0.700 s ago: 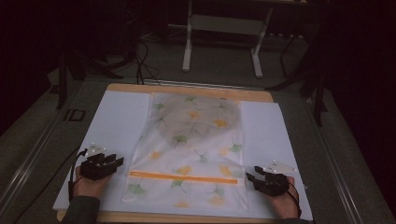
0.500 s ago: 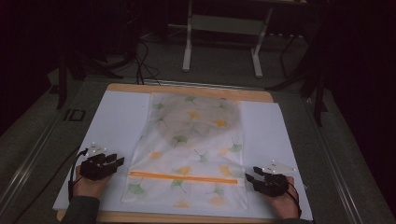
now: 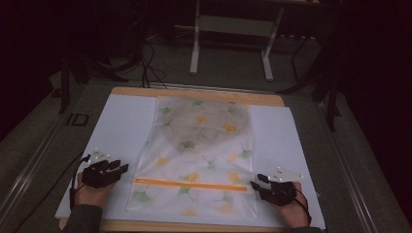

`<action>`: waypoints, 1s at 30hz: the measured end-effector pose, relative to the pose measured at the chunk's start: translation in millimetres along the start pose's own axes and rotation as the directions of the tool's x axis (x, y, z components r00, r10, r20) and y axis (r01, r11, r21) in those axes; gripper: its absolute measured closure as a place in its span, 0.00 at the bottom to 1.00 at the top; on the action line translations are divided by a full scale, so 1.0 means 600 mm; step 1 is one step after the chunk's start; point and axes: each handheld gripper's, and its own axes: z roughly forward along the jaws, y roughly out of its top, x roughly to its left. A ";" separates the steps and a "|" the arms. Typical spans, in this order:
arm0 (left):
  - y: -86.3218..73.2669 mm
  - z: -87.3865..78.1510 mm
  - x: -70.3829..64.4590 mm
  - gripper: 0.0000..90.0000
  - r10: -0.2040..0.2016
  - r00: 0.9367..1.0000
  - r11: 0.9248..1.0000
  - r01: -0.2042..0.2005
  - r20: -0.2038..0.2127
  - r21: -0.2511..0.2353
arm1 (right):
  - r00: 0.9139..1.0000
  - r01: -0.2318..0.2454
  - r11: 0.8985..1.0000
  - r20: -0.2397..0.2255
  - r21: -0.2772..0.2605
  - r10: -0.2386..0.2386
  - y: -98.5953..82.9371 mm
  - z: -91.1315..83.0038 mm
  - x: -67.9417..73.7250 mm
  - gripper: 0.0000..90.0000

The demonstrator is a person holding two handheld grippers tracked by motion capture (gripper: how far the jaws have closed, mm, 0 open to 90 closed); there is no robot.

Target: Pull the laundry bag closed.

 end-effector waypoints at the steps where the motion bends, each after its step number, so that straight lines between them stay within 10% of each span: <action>1: 0.000 0.000 0.000 0.66 -0.001 1.000 1.000 0.001 0.000 -0.002 | 1.000 0.009 1.000 -0.008 -0.004 -0.009 0.003 0.000 0.003 0.67; 18: 0.000 -0.005 -0.003 0.66 0.019 1.000 1.000 -0.019 -0.003 -0.007 | 0.978 0.180 0.983 -0.109 0.035 -0.176 0.066 0.032 0.053 0.75; 30: -0.001 -0.010 0.001 0.66 0.007 1.000 1.000 -0.007 0.005 -0.029 | 0.947 0.282 0.959 -0.170 0.037 -0.272 0.111 0.058 0.088 0.76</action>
